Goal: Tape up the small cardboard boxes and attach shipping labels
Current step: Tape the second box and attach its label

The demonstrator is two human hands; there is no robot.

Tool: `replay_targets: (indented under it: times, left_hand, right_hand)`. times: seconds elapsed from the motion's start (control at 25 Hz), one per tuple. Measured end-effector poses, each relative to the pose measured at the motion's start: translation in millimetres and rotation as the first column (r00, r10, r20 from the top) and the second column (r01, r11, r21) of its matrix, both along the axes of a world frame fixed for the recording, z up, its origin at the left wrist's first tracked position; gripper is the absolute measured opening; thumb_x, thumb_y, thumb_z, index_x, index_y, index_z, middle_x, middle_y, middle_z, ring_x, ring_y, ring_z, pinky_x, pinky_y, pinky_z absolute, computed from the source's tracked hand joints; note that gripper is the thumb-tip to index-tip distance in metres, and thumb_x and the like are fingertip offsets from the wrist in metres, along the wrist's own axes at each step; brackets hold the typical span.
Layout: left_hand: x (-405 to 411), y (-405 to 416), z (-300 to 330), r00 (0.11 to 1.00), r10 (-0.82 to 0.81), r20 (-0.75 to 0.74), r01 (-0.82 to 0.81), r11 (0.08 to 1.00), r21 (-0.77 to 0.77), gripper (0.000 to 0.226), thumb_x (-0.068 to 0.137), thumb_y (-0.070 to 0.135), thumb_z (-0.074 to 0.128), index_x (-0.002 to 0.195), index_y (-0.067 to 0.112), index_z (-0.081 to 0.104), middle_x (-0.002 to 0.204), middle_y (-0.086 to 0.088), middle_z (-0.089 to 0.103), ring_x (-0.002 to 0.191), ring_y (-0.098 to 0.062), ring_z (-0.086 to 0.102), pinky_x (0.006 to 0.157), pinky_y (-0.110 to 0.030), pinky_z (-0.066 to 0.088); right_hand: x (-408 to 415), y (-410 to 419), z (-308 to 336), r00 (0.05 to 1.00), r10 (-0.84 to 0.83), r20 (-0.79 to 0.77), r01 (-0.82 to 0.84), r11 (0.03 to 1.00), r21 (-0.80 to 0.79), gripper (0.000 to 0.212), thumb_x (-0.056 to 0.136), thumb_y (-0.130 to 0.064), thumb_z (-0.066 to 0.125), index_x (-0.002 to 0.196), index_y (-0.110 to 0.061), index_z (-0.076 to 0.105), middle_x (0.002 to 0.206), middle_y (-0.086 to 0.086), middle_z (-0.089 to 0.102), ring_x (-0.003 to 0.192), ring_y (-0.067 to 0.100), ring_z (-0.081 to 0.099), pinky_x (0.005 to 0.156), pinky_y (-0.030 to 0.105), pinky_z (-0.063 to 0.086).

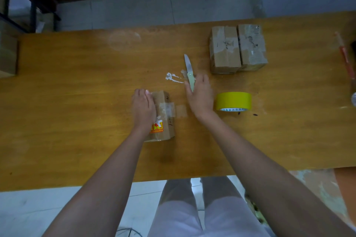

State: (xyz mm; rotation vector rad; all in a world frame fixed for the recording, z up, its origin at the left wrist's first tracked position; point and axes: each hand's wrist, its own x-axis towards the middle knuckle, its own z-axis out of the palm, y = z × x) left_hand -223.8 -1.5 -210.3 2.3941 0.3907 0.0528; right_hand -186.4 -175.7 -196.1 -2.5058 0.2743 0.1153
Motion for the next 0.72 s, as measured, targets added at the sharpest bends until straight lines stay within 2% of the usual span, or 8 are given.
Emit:
replay_targets:
  times: [0.08,0.16,0.28,0.32,0.4,0.48,0.6,0.72]
  left_hand:
    - [0.3,0.9,-0.1,1.0,-0.002,-0.001,0.002,1.0,-0.021,0.034,0.106,0.019,0.029,0.091,0.003,0.054,0.092,-0.009,0.05,0.087,-0.02,0.044,0.074,-0.029,0.031]
    - [0.0,1.6,-0.4,1.0,0.001,-0.004,-0.001,1.0,-0.025,0.033,0.106,0.019,0.028,0.091,0.004,0.053,0.092,-0.009,0.049,0.087,-0.02,0.044,0.075,-0.03,0.033]
    - [-0.1,1.6,-3.1,1.0,0.004,-0.013,-0.004,1.0,-0.01,0.033,0.106,0.021,0.028,0.092,0.005,0.053,0.093,-0.007,0.048,0.088,-0.018,0.043,0.076,-0.028,0.031]
    - [0.3,1.5,-4.7,1.0,-0.002,-0.009,0.002,1.0,-0.004,0.034,0.106,0.021,0.028,0.092,0.005,0.054,0.093,-0.007,0.048,0.088,-0.018,0.043,0.076,-0.027,0.031]
    - [1.0,0.9,-6.8,1.0,-0.01,-0.004,0.01,1.0,0.003,0.035,0.106,0.022,0.028,0.093,0.005,0.055,0.094,-0.006,0.049,0.089,-0.017,0.043,0.077,-0.029,0.033]
    - [1.6,2.6,-8.0,1.0,-0.007,-0.004,0.007,1.0,-0.006,0.036,0.106,0.023,0.027,0.093,0.006,0.055,0.094,-0.005,0.048,0.089,-0.017,0.044,0.077,-0.029,0.034]
    - [0.6,8.6,-8.7,1.0,-0.002,0.01,0.003,0.998,-0.059,0.033,0.107,0.021,0.026,0.088,0.01,0.051,0.091,-0.006,0.048,0.085,-0.018,0.044,0.074,-0.027,0.031]
    - [1.5,14.4,-8.9,0.999,-0.002,0.034,0.006,0.994,-0.107,0.03,0.107,0.017,0.027,0.084,0.012,0.047,0.086,-0.008,0.047,0.082,-0.019,0.043,0.071,-0.024,0.028]
  right_hand:
    - [-32.7,12.3,7.3,0.996,-0.066,-0.063,0.086,0.91,0.405,0.029,0.092,-0.042,0.06,0.103,-0.015,0.063,0.093,-0.005,0.062,0.079,0.005,0.058,0.067,0.022,0.048]
    - [-60.4,24.4,10.9,0.965,-0.071,-0.253,0.226,0.718,0.659,0.025,0.087,-0.041,0.068,0.095,-0.018,0.067,0.087,-0.008,0.066,0.078,-0.001,0.059,0.068,0.016,0.05]
    - [-71.7,33.6,6.1,0.88,-0.074,-0.47,0.456,0.408,0.791,0.006,0.084,-0.023,0.074,0.09,-0.02,0.07,0.081,-0.007,0.067,0.071,0.002,0.059,0.057,0.014,0.048]
    - [-71.2,35.7,3.4,0.869,-0.091,-0.487,0.483,0.366,0.795,0.006,0.084,-0.017,0.074,0.088,-0.02,0.071,0.081,-0.006,0.068,0.072,0.005,0.061,0.057,0.015,0.049]
    - [-70.3,40.7,-1.0,0.86,-0.151,-0.487,0.507,0.35,0.788,0.008,0.082,-0.015,0.076,0.085,-0.019,0.07,0.083,-0.002,0.069,0.078,0.01,0.063,0.066,0.021,0.054]
    - [-74.4,46.1,-7.1,0.848,-0.218,-0.484,0.529,0.411,0.742,0.012,0.08,-0.022,0.077,0.085,-0.019,0.067,0.086,0.0,0.067,0.08,0.013,0.061,0.073,0.027,0.054]
    - [-86.5,49.9,-19.3,0.846,-0.257,-0.468,0.53,0.509,0.678,0.011,0.088,-0.028,0.069,0.086,-0.021,0.06,0.083,0.001,0.06,0.077,0.017,0.056,0.07,0.031,0.049]
    - [-86.5,58.4,-17.5,0.893,-0.209,-0.399,0.444,0.557,0.702,0.032,0.084,-0.056,0.062,0.089,-0.025,0.061,0.085,-0.006,0.064,0.077,0.012,0.06,0.069,0.028,0.051]
